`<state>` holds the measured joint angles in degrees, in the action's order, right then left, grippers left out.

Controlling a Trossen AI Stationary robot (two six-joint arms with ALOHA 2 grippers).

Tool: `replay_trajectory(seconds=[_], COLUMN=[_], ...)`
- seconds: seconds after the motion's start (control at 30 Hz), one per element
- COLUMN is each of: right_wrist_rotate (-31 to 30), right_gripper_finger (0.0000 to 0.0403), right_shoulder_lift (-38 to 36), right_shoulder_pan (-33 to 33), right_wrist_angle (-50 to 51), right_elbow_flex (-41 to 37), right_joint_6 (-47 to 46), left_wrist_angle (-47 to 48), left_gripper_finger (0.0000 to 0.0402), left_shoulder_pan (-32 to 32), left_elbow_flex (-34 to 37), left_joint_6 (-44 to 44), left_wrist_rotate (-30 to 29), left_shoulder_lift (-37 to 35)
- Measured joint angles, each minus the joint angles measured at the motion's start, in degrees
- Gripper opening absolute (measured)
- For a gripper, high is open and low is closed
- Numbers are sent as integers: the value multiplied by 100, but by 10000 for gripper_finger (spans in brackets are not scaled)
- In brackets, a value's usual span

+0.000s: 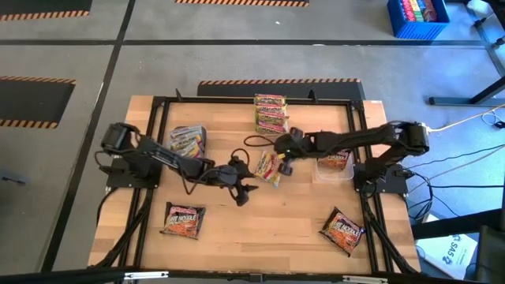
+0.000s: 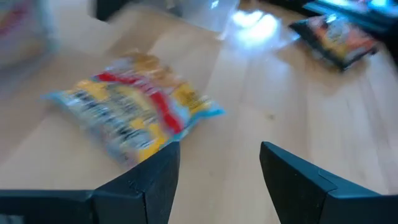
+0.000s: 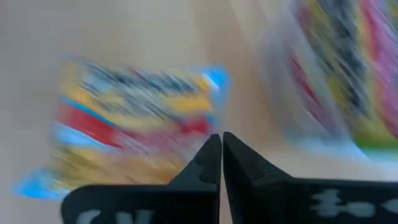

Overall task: Sort Maruchan noodles
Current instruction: Put the blue noodle pack into the black bin

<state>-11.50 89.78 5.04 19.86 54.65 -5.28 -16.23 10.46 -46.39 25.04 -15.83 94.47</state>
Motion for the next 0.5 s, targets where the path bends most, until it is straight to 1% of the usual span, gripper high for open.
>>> replay_trajectory(seconds=[0.03, 0.1, 0.17, 0.23, 0.33, 0.5], right_wrist_rotate=[-204, -416, -505, -651, -674, -317], right_gripper_finger=[1, 1, 1, 1, 1, 1], right_shoulder_lift=[-16, -3, 36, 46, 48, 102], right_shoulder_pan=[37, 46, 39, 29, 36, 22], right_wrist_angle=[259, 473, 318, 160, -179, -709], right_elbow_flex=[-2, -40, -197, -390, -614, -953], right_joint_6=[-21, -61, -114, -263, -544, -824], left_wrist_angle=[-254, -460, -599, -547, -601, -491], left_gripper_finger=[216, 216, 216, 216, 216, 216], left_shoulder_pan=[-4, -7, -14, -38, -84, -91], left_elbow_flex=[-8, -12, -81, -168, -320, -350], left_joint_6=[-8, -88, -124, -21, 28, -9], left_wrist_rotate=[59, 41, -43, -168, -160, -169], left_shoulder_lift=[161, 420, 706, 914, 1151, 1321])
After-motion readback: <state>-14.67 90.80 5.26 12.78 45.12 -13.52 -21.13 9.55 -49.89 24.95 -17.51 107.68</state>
